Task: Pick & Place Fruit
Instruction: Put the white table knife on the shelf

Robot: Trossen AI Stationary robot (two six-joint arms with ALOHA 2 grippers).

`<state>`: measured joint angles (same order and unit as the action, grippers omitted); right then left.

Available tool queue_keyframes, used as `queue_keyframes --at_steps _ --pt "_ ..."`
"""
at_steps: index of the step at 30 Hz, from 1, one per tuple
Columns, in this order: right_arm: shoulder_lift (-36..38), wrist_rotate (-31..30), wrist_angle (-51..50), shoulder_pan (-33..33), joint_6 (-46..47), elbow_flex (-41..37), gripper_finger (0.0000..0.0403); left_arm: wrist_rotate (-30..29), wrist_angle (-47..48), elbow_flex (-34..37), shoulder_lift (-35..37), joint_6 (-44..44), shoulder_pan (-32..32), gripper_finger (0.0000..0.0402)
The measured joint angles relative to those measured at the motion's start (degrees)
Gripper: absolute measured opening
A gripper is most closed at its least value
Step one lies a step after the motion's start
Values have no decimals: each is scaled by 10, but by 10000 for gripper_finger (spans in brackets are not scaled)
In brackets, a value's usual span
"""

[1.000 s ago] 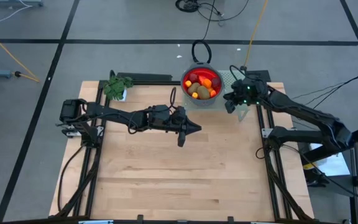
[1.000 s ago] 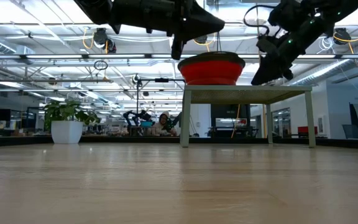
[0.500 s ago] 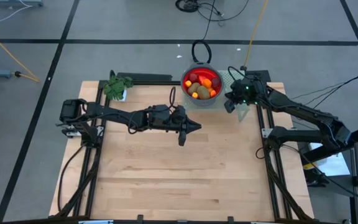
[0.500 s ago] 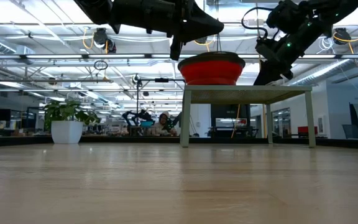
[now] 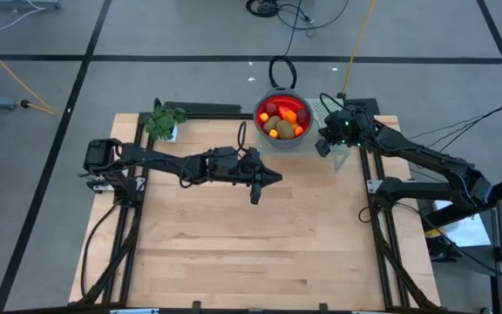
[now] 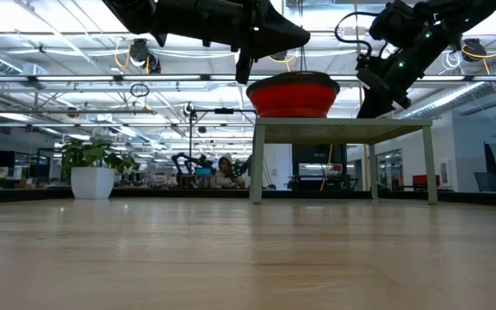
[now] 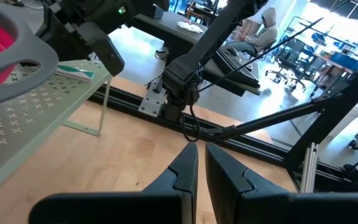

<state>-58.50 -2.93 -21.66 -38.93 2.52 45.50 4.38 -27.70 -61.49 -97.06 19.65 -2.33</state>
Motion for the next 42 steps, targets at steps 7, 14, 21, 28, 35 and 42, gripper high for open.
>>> queue_keyframes --at_steps 7,14,21,28,35,42 --pt "22 20 4 0 17 0 3 0 0 0 0 4 0 26" --pt "74 30 -11 0 11 0 4 0 -2 0 0 4 0 26" --pt "80 29 -50 0 11 0 19 0 -7 0 0 4 0 26" --pt "78 29 -81 0 23 0 104 0 -9 0 0 4 0 26" --pt "75 21 -133 11 59 0 166 0 -9 0 0 3 0 26" --pt "67 -31 -133 49 59 0 167 0 -9 0 0 0 0 26"
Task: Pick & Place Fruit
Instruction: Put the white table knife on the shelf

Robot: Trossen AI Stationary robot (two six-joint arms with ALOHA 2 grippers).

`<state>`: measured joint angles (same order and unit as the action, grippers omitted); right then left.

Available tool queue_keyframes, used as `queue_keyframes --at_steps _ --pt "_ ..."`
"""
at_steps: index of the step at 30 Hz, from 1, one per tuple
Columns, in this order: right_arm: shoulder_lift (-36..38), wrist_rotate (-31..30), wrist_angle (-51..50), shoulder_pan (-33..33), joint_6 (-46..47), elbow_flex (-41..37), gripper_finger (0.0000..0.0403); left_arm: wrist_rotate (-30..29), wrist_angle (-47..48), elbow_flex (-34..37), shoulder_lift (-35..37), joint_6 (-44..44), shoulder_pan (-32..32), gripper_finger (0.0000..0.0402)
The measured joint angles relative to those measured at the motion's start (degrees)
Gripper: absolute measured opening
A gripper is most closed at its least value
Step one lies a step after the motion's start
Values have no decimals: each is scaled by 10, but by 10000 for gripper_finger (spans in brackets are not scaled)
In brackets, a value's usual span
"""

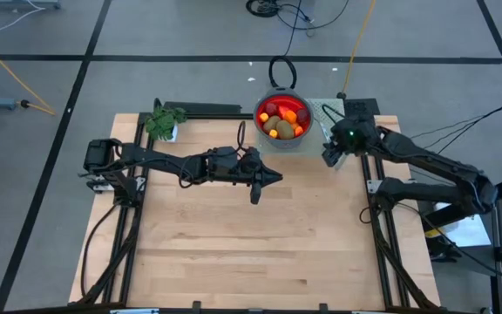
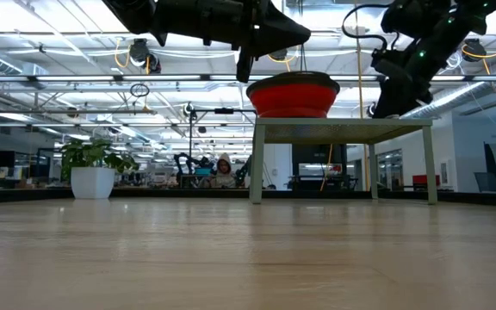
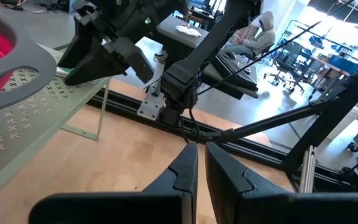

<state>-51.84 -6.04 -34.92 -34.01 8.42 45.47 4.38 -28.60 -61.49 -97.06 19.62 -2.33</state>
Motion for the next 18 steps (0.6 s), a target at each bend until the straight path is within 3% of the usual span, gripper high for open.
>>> queue_keyframes --at_steps 5,18 --pt "-9 -45 3 21 -1 0 144 0 0 0 0 0 0 26" --pt "-9 -49 -12 23 14 0 53 0 0 0 0 0 0 26"
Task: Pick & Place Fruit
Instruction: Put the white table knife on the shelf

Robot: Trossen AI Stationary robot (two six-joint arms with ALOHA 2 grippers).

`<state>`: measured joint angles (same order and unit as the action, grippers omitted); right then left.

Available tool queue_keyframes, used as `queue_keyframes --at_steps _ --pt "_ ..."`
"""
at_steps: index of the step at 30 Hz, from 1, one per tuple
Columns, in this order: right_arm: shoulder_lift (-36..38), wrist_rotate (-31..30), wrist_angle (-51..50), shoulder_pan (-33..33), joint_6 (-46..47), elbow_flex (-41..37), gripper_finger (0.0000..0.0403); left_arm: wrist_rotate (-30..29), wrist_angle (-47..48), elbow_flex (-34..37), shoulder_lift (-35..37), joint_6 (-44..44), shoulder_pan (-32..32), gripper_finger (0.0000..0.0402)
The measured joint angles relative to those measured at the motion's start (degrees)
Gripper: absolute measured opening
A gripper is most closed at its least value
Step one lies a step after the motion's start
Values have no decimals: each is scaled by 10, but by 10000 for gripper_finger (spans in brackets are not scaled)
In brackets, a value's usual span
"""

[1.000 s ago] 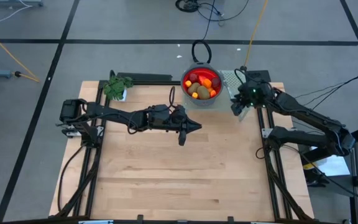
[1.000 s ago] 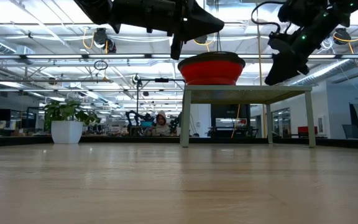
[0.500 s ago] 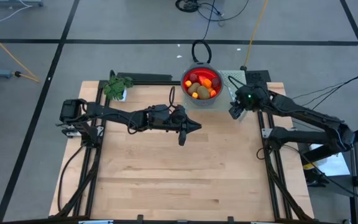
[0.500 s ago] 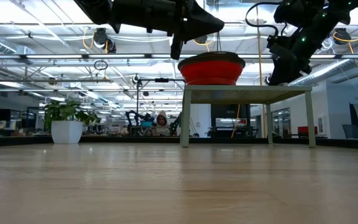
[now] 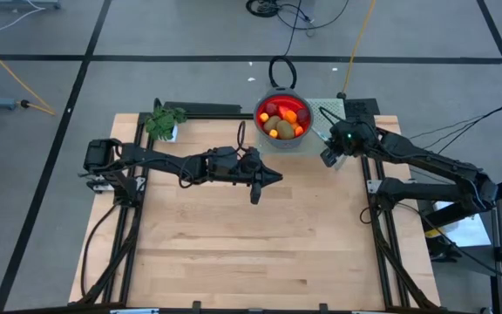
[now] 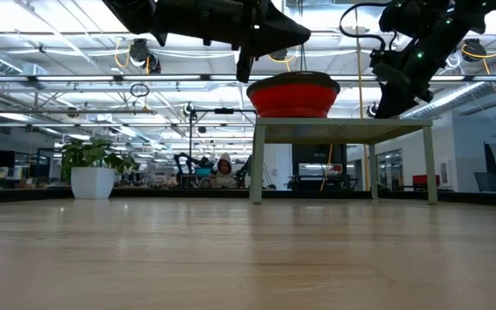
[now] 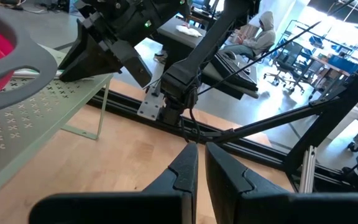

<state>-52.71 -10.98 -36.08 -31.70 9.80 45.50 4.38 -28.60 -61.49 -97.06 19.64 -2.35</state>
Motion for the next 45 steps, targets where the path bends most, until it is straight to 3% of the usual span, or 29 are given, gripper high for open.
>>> queue_keyframes --at_steps 4,10,31,37,45 --pt "0 -4 -2 0 14 0 42 0 0 0 0 -2 0 26" --pt "0 -40 -7 0 48 0 57 0 0 0 0 -3 0 26" --pt "0 -64 -30 0 191 1 49 1 0 0 0 -12 0 26" --pt "0 -100 -110 5 216 40 49 8 0 0 0 -15 -1 26" --pt "-1 -100 -133 10 261 56 49 39 -1 0 0 -19 -13 26"
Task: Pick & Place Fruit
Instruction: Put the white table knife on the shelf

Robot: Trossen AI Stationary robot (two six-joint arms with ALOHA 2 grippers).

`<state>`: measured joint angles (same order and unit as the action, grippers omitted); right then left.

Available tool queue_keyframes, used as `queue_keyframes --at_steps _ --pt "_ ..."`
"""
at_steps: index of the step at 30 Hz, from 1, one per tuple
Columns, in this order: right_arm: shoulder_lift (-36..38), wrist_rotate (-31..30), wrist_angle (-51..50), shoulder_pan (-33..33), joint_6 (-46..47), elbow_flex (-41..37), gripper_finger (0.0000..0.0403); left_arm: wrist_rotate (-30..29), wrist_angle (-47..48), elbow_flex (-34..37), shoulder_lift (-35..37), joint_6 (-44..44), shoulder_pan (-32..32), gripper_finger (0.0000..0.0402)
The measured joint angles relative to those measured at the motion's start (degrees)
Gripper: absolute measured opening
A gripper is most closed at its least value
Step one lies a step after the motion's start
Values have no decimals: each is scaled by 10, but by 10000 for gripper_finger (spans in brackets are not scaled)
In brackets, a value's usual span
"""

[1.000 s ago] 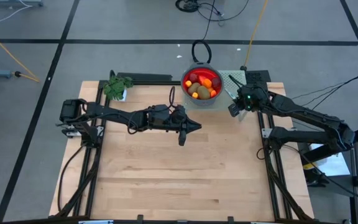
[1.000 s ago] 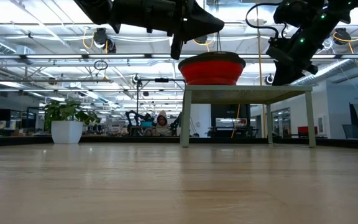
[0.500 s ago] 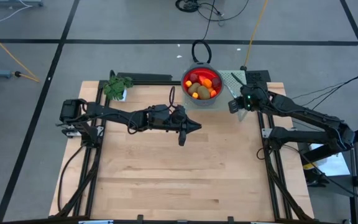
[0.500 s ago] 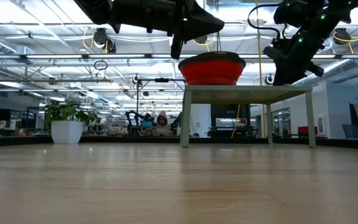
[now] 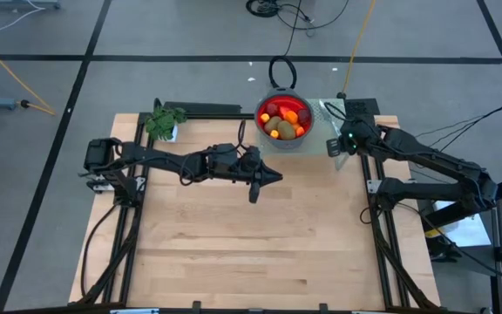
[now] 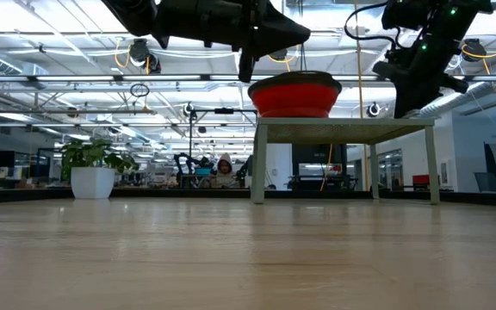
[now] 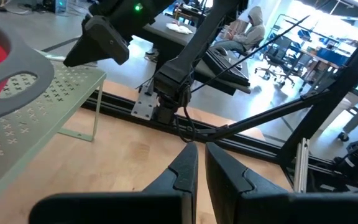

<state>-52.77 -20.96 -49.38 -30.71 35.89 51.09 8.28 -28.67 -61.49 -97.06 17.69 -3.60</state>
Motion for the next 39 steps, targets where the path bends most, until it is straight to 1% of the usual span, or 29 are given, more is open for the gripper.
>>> queue_keyframes --at_steps 4,16,23,29,32,39 --pt "0 0 0 8 31 0 49 8 0 0 0 4 -3 26" --pt "-7 2 -7 31 171 0 49 11 0 0 0 3 -2 26" --pt "-25 13 -3 35 226 2 49 41 1 0 0 4 -3 26" --pt "-28 32 29 35 240 2 49 57 1 0 0 2 -3 26" --pt "-28 35 29 35 246 1 49 67 1 0 0 0 -3 26" --pt "-28 33 29 35 256 1 53 68 1 0 0 -10 -3 26"
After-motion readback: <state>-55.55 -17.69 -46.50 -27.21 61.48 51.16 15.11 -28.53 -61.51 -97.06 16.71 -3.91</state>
